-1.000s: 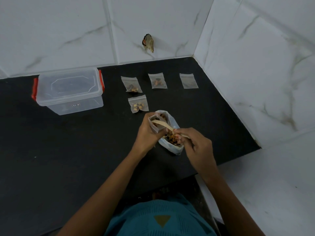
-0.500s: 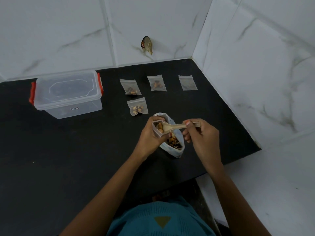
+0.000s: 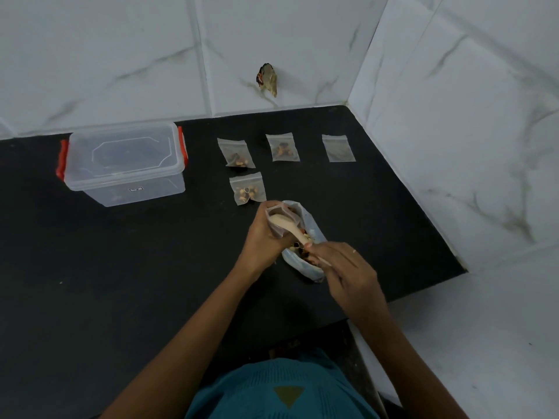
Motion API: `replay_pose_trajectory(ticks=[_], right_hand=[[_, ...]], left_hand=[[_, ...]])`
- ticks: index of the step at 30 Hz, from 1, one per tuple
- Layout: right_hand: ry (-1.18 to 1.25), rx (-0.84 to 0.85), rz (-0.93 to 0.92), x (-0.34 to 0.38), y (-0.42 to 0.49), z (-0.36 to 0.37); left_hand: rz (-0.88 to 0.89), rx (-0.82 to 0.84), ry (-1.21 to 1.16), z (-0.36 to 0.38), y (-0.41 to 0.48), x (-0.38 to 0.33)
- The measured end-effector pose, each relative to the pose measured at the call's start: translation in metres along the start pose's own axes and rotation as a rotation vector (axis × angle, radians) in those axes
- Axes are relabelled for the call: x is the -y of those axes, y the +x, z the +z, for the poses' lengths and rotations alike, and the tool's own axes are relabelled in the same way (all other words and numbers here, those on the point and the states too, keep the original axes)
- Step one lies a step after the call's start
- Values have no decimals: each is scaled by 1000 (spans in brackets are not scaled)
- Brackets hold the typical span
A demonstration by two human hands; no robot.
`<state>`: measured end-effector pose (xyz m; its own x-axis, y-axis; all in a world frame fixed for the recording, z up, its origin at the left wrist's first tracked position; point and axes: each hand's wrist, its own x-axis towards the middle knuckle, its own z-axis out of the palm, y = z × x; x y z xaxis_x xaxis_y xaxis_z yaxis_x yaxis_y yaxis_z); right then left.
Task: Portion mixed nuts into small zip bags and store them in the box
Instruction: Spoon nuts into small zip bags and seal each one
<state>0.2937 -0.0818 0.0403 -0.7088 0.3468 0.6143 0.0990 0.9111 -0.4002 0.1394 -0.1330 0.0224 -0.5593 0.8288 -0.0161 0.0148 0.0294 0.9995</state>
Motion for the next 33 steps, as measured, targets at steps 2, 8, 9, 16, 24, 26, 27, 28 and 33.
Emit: replay_pose_trajectory(ticks=[2,8,9,16,24,26,27,28,33], right_hand=[[13,-4,43,1,-3,0],[123,-128,113,6,2,-4],[141,-161,117,8,3,-8],[234,-115,350,15,-4,2],[588,-341,806,17,12,-16],[644,-356,841,16,12,-17],[663,-361,848,16,13,-17],[670,-369,852,16,13,-18],[649,-455,937,3,11,-17]], left_hand=[[-11,6,7,0,-1,-3],[-47,13,2,1,-2,1],[-50,15,-3,1,-2,1],[-14,37,73,2,-1,2],[-46,30,1,-1,-1,1],[-45,37,-13,-2,-1,1],[-45,40,-15,-2,-1,2],[-44,40,-10,-2,-1,3],[-52,-20,39,-5,-3,12]])
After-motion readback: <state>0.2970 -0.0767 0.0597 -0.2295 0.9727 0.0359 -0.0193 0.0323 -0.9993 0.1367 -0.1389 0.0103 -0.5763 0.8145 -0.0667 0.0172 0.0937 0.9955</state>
